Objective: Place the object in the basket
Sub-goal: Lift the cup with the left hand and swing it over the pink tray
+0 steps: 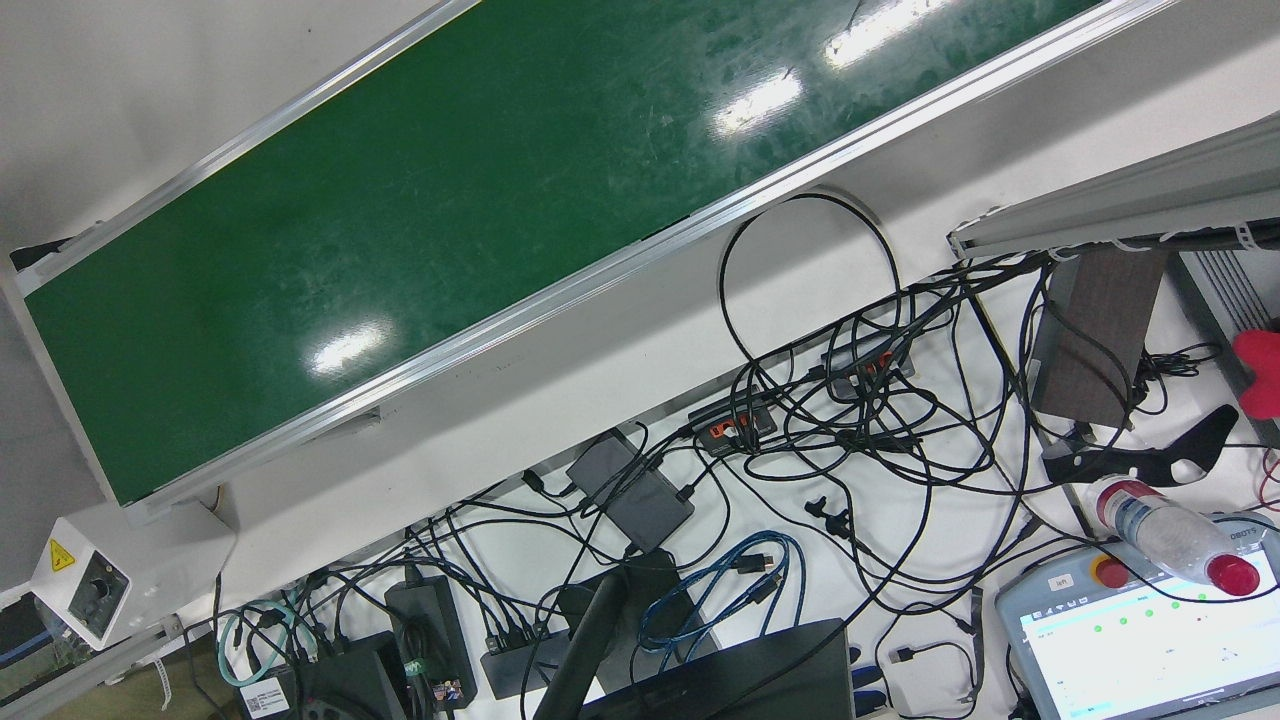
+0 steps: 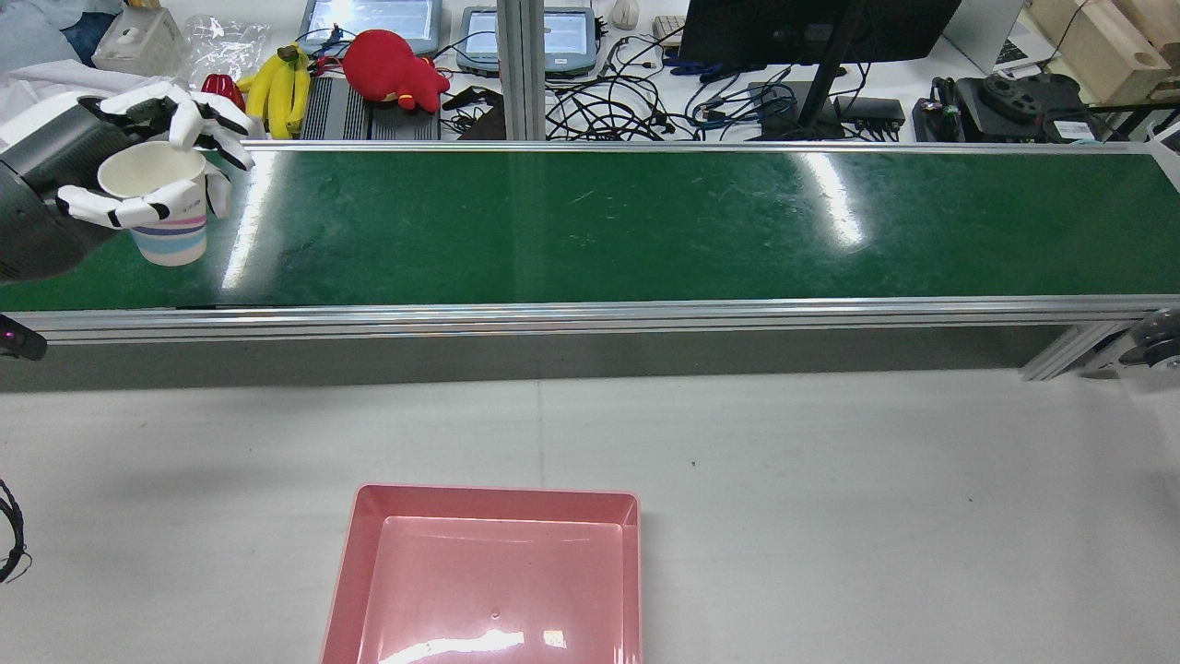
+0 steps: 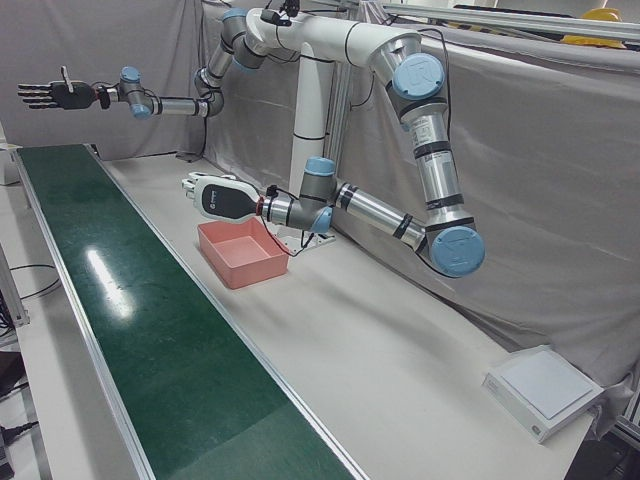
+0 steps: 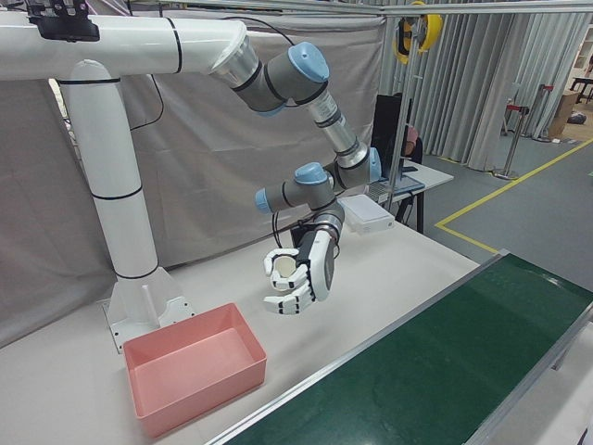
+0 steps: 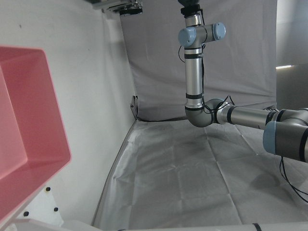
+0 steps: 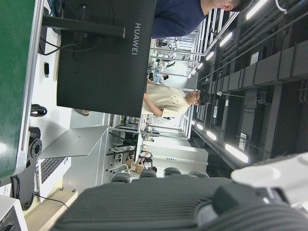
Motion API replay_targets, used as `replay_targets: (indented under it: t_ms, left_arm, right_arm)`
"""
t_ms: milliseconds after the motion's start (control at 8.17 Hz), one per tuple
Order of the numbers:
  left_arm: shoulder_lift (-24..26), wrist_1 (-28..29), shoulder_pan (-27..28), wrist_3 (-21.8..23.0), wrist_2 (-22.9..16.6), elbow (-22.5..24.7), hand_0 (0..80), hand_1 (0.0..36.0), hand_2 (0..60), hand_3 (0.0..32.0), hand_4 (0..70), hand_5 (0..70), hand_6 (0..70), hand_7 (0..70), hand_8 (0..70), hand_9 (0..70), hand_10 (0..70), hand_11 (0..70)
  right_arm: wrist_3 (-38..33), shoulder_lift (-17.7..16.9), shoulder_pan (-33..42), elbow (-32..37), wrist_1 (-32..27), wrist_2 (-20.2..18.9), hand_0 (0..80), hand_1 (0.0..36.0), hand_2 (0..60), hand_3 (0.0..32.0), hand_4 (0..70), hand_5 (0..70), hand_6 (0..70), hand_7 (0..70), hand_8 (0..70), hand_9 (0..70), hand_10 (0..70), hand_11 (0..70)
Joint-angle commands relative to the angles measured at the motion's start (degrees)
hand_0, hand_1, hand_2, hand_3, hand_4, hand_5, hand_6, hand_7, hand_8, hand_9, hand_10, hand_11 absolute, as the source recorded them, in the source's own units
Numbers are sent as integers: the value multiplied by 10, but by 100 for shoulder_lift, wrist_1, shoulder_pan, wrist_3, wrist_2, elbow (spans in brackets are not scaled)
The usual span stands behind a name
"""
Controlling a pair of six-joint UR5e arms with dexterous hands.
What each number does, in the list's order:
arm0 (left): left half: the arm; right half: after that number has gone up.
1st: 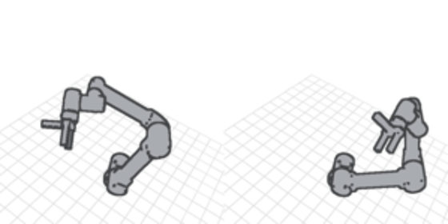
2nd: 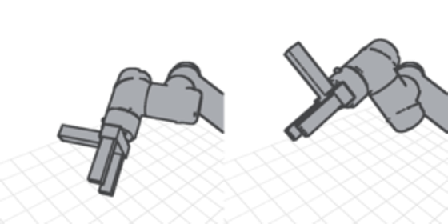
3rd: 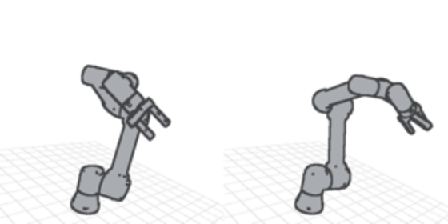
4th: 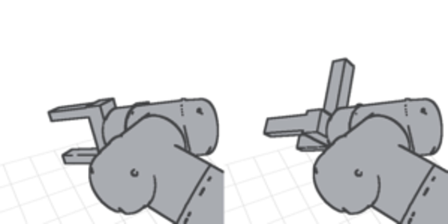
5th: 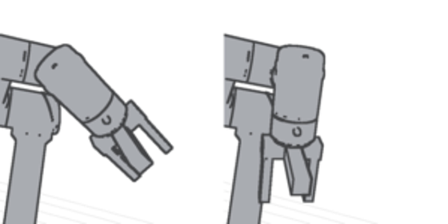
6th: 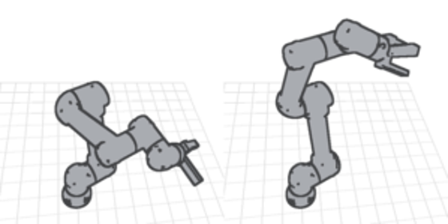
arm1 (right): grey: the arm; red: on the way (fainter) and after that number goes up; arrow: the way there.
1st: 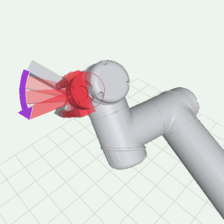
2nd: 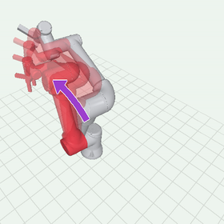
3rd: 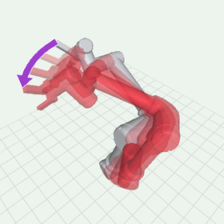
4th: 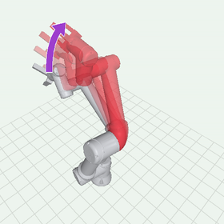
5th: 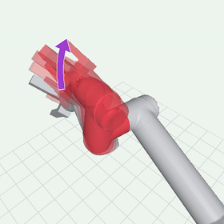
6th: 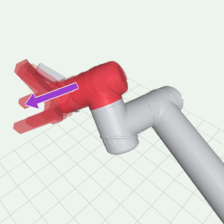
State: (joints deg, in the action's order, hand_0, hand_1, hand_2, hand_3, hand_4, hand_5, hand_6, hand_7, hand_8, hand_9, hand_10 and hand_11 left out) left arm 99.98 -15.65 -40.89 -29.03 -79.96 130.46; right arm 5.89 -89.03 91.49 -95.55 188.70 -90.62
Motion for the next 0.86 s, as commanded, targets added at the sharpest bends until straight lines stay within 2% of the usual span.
replay_targets:
  t_ms: [0,122,367,612,734]
  left_arm:
    - [327,-201,1463,-854,50,58,527,244,504,0,266,700,189,419,271,416,366,530]
    - [520,-367,1826,-1120,94,32,512,230,486,0,240,700,184,415,268,414,368,532]
    - [496,-395,1856,-1131,103,32,518,229,439,0,190,700,171,386,254,396,352,513]
    - [487,-456,1874,-1131,103,49,516,229,428,0,171,700,159,359,243,380,340,498]
    - [478,-492,1856,-1140,95,67,512,182,208,0,110,700,112,263,161,259,258,390]
  right_arm:
    - [0,0,0,1,0,0,0,0,0,0,0,0,0,0,0,0,0,0]
    - [0,0,0,1,0,0,0,0,0,0,0,0,0,0,0,0,0,0]
    - [0,0,0,1,0,0,0,0,0,0,0,0,0,0,0,0,0,0]
    - [0,0,0,1,0,0,0,0,0,0,0,0,0,0,0,0,0,0]
    - [0,0,0,1,0,0,0,0,0,0,0,0,0,0,0,0,0,0]
